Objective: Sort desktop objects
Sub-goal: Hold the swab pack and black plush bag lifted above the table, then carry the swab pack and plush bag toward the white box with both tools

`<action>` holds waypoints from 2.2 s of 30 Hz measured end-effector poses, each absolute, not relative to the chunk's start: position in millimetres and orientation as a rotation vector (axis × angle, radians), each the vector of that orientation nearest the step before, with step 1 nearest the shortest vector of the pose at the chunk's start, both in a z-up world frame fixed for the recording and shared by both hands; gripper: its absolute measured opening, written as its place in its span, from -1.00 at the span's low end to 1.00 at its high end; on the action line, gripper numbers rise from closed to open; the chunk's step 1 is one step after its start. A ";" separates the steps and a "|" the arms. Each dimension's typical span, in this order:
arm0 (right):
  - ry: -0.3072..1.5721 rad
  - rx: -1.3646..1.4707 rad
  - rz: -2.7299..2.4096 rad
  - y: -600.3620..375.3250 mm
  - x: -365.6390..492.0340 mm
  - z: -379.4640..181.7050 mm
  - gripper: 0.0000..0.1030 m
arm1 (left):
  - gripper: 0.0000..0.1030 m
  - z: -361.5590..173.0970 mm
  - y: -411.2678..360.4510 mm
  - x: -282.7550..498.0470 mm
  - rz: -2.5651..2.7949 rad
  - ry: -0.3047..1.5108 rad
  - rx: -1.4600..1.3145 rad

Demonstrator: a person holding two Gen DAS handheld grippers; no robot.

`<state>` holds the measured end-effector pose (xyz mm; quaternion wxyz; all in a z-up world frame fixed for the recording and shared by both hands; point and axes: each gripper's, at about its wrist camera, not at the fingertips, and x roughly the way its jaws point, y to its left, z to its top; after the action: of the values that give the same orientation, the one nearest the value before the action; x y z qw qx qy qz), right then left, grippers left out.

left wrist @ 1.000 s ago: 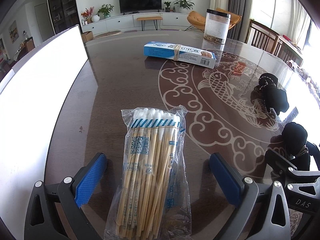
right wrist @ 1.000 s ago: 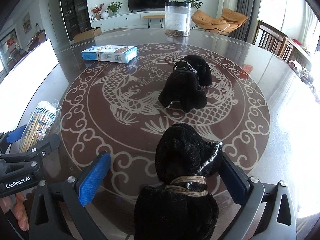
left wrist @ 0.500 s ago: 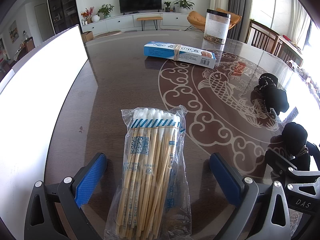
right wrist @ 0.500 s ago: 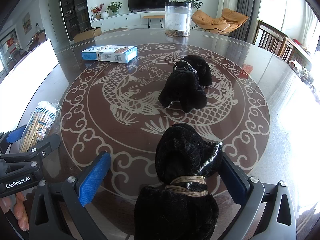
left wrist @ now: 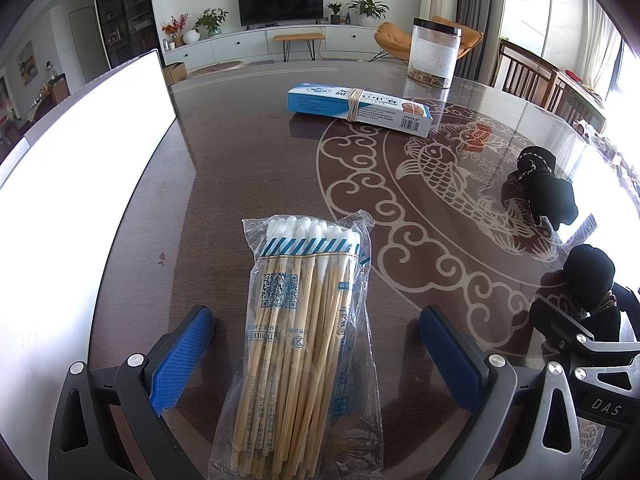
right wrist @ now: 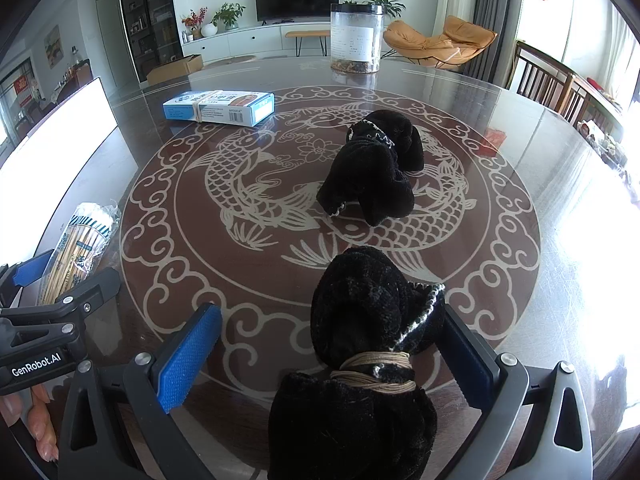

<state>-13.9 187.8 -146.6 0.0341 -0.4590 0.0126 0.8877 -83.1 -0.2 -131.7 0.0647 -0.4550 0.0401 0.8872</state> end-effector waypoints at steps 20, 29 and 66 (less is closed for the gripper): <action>0.039 -1.412 2.730 188.1 -13.5 -146.6 1.00 | 1.00 -131.9 0.1 -83.4 2.678 0.121 -1.373; 0.039 -1.412 2.730 188.2 -13.4 -146.5 1.00 | 1.00 -131.9 0.1 -83.4 2.678 0.121 -1.373; -0.047 -1.484 2.817 193.6 3.5 -145.5 1.00 | 1.00 -131.7 -4.3 -78.1 2.585 0.182 -1.328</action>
<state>3.5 193.6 -145.5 -0.0215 -0.4658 -0.0148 0.8845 -78.1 -4.3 -131.7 0.1146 -0.4531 0.0622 0.8819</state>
